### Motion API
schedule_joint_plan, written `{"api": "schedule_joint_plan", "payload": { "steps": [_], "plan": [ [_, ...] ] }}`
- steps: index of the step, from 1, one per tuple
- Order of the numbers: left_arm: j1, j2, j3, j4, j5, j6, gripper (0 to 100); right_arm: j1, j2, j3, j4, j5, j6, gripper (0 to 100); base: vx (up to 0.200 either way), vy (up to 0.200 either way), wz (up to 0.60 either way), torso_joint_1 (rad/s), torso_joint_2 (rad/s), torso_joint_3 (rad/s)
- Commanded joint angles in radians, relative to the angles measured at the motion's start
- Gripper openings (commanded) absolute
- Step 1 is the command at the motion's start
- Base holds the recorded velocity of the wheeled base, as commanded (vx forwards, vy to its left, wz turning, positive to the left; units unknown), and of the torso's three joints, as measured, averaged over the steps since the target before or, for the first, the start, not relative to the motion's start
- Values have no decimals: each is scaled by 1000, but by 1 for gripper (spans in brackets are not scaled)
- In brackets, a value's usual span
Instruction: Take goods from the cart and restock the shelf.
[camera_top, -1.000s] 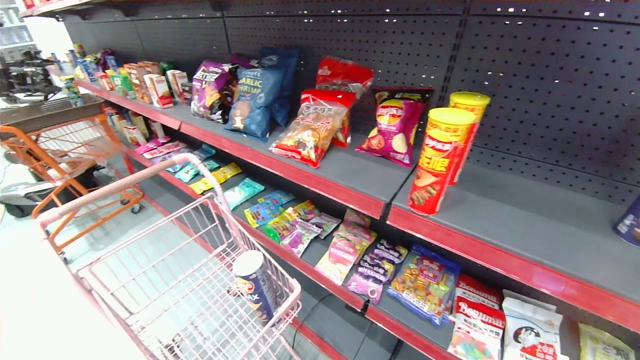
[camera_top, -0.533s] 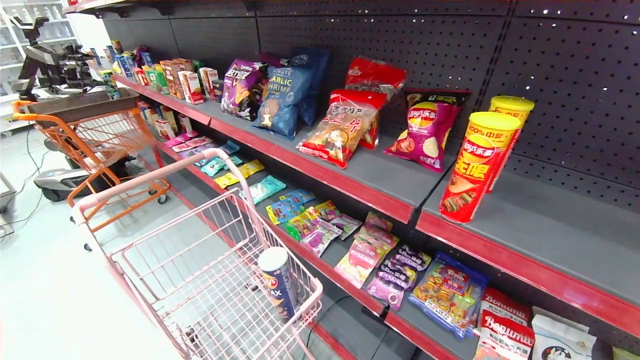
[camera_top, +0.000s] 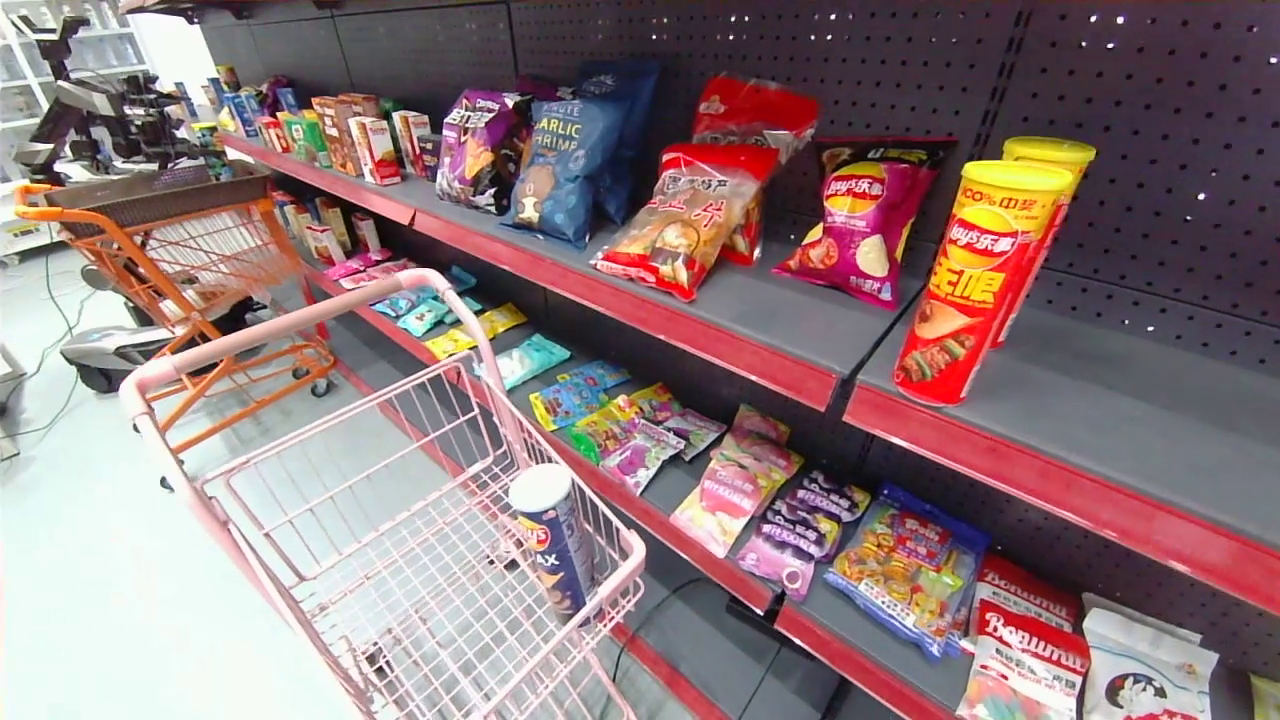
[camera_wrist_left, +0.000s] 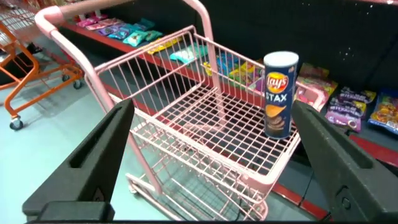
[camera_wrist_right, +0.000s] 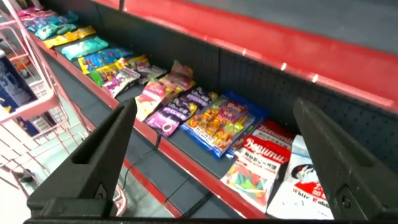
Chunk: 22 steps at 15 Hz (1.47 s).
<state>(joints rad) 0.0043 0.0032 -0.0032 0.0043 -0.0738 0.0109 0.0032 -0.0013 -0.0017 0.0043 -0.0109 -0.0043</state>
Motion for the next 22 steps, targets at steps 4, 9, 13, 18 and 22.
{"api": "schedule_joint_plan", "payload": {
  "steps": [4, 9, 13, 18, 22],
  "plan": [
    [0, 0, 0, 0, 0, 1, 100, 0, 1, 0, 0, 0, 1, 100, 0, 0, 0, -206, 547, 339],
    [0, 0, 0, 0, 0, 3, 100, 0, 1, 0, 0, 0, 1, 100, 0, 0, 0, -173, 528, 343],
    [-1, 281, -273, -9, 29, -19, 100, 0, 1, 0, 0, 0, 0, 100, 0, 0, 0, -54, 193, 132],
    [-1, 954, -592, -129, 105, -112, 100, 0, 1, 0, 0, 0, 0, 100, 0, 0, 0, 0, 0, 0],
    [-20, 1198, -486, -257, -222, -45, 100, 0, 1, 0, 0, 0, 0, 100, 0, 0, 0, 0, 0, 0]
  ]
}}
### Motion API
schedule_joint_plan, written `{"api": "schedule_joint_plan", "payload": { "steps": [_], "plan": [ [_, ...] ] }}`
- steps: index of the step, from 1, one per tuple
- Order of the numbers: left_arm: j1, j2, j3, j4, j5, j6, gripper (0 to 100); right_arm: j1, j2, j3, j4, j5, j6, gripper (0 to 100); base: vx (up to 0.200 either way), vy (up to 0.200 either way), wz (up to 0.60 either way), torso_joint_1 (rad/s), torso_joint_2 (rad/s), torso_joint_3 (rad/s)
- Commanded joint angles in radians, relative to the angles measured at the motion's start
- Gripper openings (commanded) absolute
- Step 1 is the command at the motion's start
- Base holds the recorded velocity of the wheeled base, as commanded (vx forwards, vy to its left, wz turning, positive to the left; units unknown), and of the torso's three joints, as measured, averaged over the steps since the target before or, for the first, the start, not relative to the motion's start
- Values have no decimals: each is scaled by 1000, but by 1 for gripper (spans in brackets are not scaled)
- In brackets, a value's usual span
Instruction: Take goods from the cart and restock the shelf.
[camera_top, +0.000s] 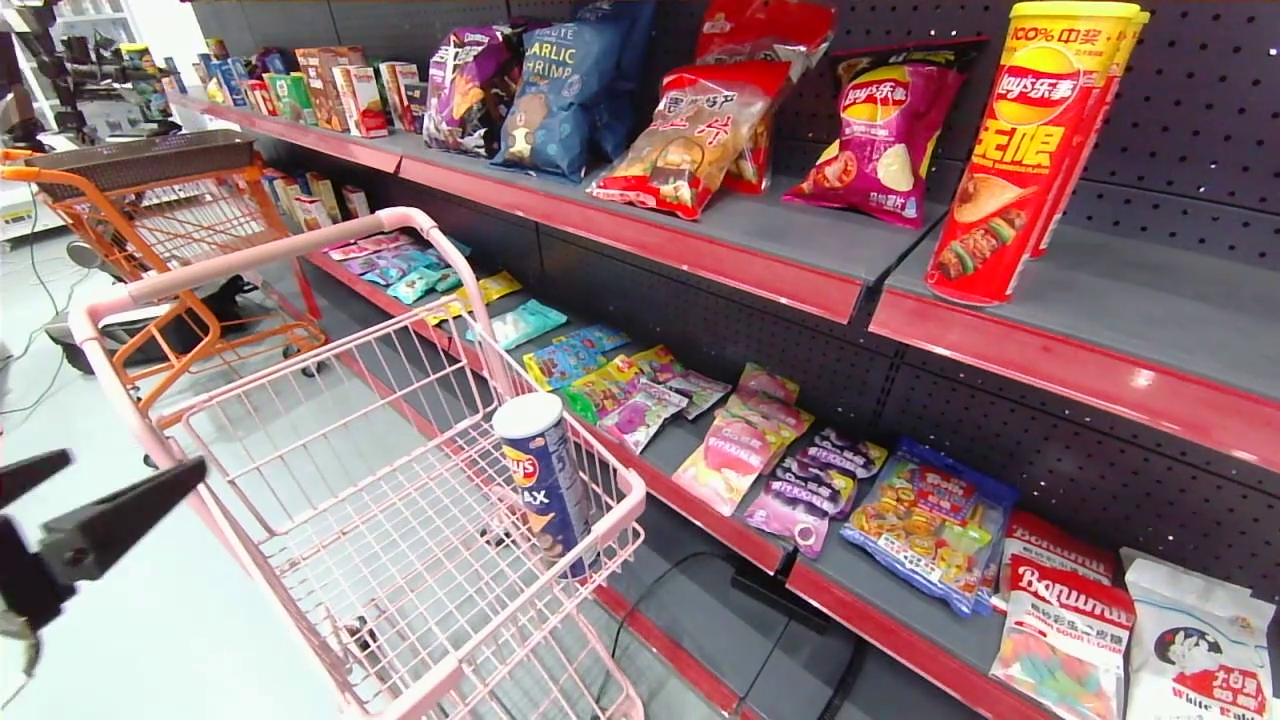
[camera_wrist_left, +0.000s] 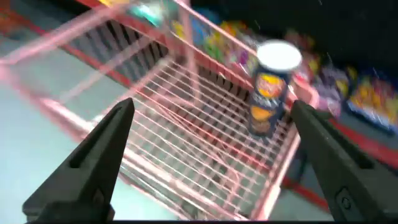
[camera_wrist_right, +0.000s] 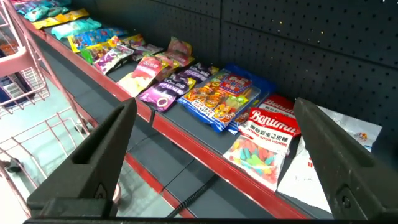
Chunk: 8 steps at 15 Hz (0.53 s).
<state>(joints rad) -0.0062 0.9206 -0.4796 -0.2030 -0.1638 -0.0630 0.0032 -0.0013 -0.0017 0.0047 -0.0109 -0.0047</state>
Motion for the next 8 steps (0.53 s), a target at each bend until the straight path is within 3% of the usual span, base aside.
{"api": "schedule_joint_plan", "payload": {
  "steps": [1, 2, 3, 5, 8],
  "plan": [
    [-11, 342, -13, -58, -166, 81, 100, 0, 1, 0, 0, 0, -1, 100, 0, 0, 0, 0, 0, 0],
    [-25, 394, -10, -81, -175, 127, 100, 0, 1, 0, 0, 0, -1, 100, 0, 0, 0, 0, 0, 0],
    [-71, 440, -8, -119, -191, 137, 100, 0, 1, 0, 0, 0, -1, 100, 0, 0, 0, 0, 0, 0],
    [-146, 526, -13, -191, -203, 141, 100, 0, 1, 0, 0, 0, -1, 100, 0, 0, 0, 0, 0, 0],
    [-152, 684, -19, -375, -220, 144, 100, 0, 1, 0, 0, 0, -1, 100, 0, 0, 0, 0, 0, 0]
  ]
}}
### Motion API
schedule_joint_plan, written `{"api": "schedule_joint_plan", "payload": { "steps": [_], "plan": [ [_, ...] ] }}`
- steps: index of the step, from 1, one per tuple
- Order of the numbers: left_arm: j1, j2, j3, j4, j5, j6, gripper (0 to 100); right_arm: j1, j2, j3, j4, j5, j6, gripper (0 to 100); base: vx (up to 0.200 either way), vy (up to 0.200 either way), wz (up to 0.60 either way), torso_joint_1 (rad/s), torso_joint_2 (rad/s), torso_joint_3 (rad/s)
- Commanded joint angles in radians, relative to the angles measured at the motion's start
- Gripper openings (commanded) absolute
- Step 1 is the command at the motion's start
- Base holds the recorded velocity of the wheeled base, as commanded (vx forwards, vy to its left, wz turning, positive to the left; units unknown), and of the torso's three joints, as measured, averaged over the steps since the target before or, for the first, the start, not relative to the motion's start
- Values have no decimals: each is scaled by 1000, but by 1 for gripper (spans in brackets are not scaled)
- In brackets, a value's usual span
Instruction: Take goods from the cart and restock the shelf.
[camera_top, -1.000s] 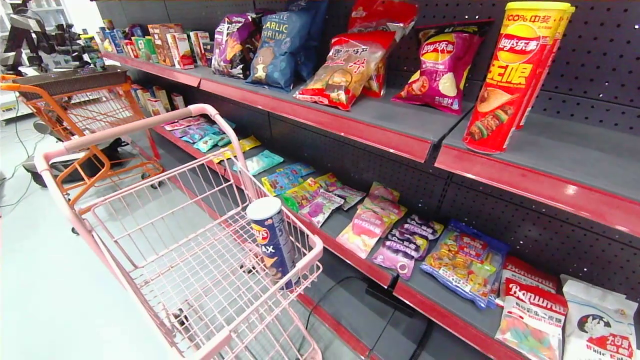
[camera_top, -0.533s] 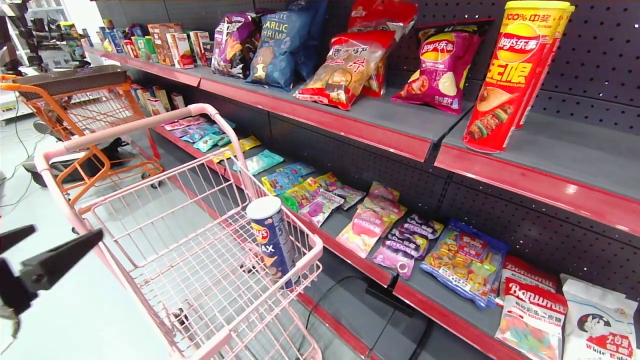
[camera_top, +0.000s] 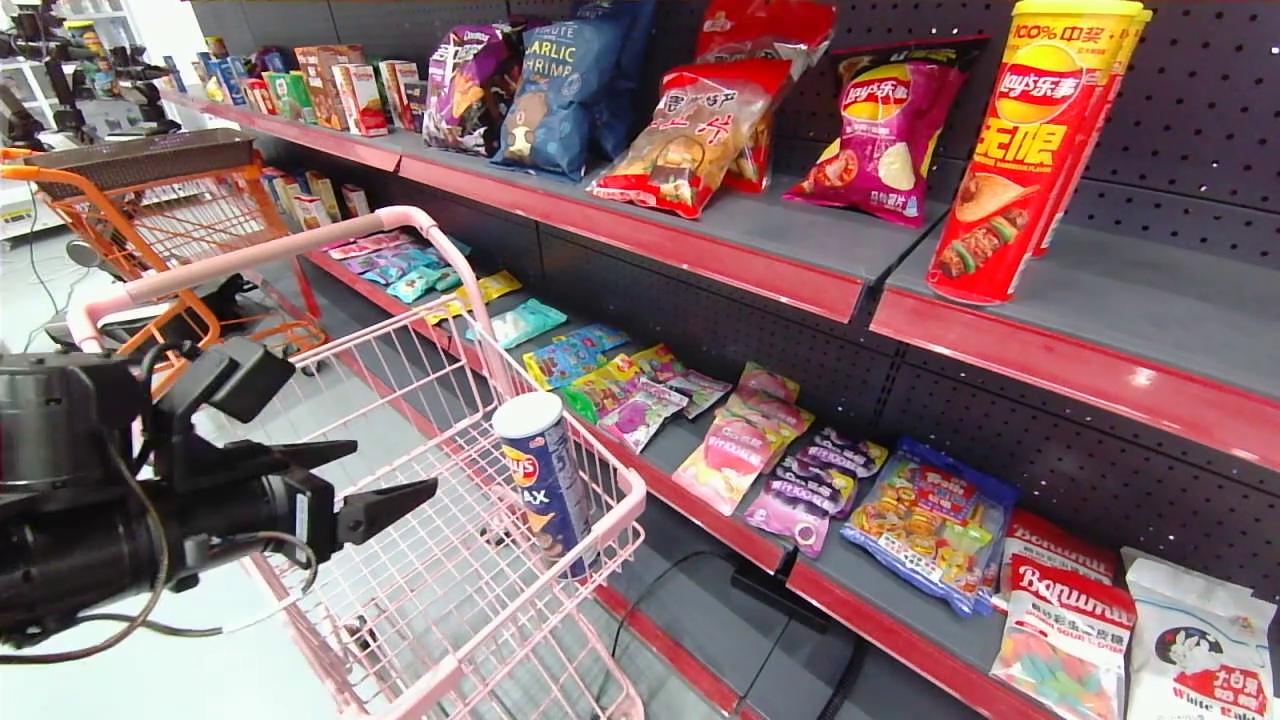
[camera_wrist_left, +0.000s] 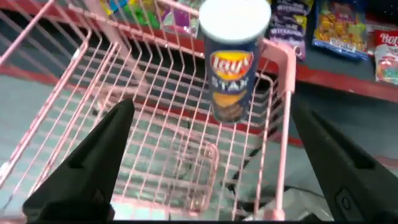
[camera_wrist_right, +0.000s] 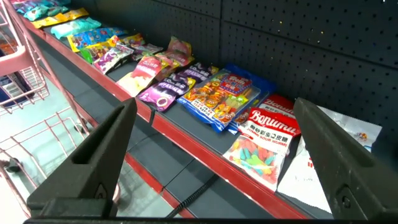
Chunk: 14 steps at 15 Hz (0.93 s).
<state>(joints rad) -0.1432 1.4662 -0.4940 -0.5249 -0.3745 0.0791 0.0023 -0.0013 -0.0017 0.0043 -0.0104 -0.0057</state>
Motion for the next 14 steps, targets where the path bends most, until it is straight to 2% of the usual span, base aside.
{"api": "schedule_joint_plan", "payload": {
  "steps": [1, 4, 7, 9, 14],
  "plan": [
    [-36, 204, -12, -144, -23, 2, 100, 1, 1, 0, 0, 0, 0, 100, 0, 0, 0, 0, 0, 0],
    [-47, 278, -64, -155, -49, 4, 100, 1, 1, 0, 0, 0, 0, 100, 0, 0, 0, 0, 0, 0],
    [-67, 353, -141, -164, -49, 4, 100, 1, 1, 0, 0, 0, 0, 100, 0, 0, 0, 0, 0, 0],
    [-76, 375, -159, -167, -49, 4, 100, 1, 1, 0, 0, 0, 0, 100, 0, 0, 0, 0, 0, 0],
    [-145, 488, -253, -167, -43, 4, 100, 1, 1, 0, 0, 0, -2, 100, 0, 0, 0, 0, 0, 0]
  ]
}}
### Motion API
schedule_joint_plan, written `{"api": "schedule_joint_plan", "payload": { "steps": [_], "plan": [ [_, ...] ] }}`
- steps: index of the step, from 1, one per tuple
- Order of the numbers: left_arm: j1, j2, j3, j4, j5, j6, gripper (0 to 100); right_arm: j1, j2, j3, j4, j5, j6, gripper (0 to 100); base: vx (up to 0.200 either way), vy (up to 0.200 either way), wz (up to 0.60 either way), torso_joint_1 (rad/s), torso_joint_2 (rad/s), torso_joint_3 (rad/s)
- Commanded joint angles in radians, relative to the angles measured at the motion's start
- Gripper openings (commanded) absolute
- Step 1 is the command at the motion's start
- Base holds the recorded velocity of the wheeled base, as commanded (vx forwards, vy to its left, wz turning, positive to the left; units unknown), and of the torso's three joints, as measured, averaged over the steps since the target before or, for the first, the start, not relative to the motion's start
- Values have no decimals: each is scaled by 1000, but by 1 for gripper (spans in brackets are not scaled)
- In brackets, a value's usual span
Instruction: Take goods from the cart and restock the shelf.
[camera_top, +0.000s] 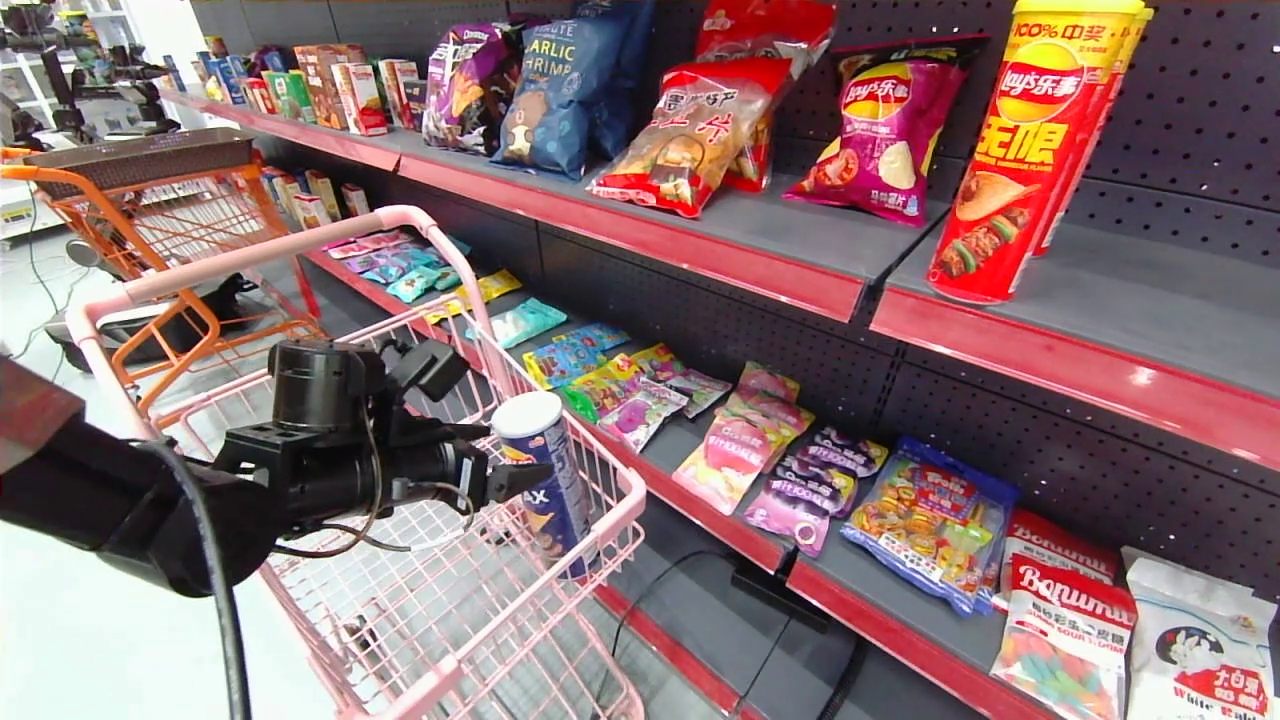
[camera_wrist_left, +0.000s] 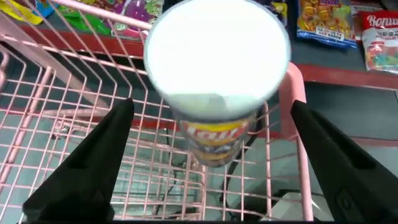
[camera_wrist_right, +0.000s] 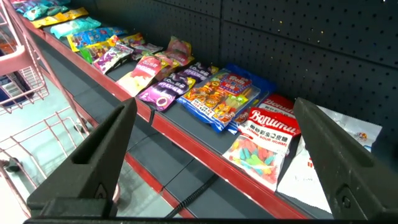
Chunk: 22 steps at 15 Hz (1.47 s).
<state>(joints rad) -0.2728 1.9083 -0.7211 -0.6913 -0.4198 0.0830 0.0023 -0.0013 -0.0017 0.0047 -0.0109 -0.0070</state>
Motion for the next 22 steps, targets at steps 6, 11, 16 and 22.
{"api": "schedule_joint_plan", "payload": {
  "steps": [6, 11, 16, 22],
  "plan": [
    [-32, 112, -77, -27, 7, 20, 100, 1, 1, 0, 0, 0, 1, 100, 0, 0, 0, 0, 0, 0],
    [-36, 147, -64, -91, 22, 17, 0, 1, 1, 0, 0, 0, 1, 100, 0, 0, 0, 0, 0, 0],
    [-31, -35, -66, -30, 38, -22, 0, 1, 1, 0, 0, 0, 1, 100, 0, 0, 0, 0, 0, 0],
    [-31, -733, -20, 411, 150, -23, 0, 1, 1, 0, 0, 0, 2, 100, 0, 0, 0, 0, 0, 0]
  ]
}}
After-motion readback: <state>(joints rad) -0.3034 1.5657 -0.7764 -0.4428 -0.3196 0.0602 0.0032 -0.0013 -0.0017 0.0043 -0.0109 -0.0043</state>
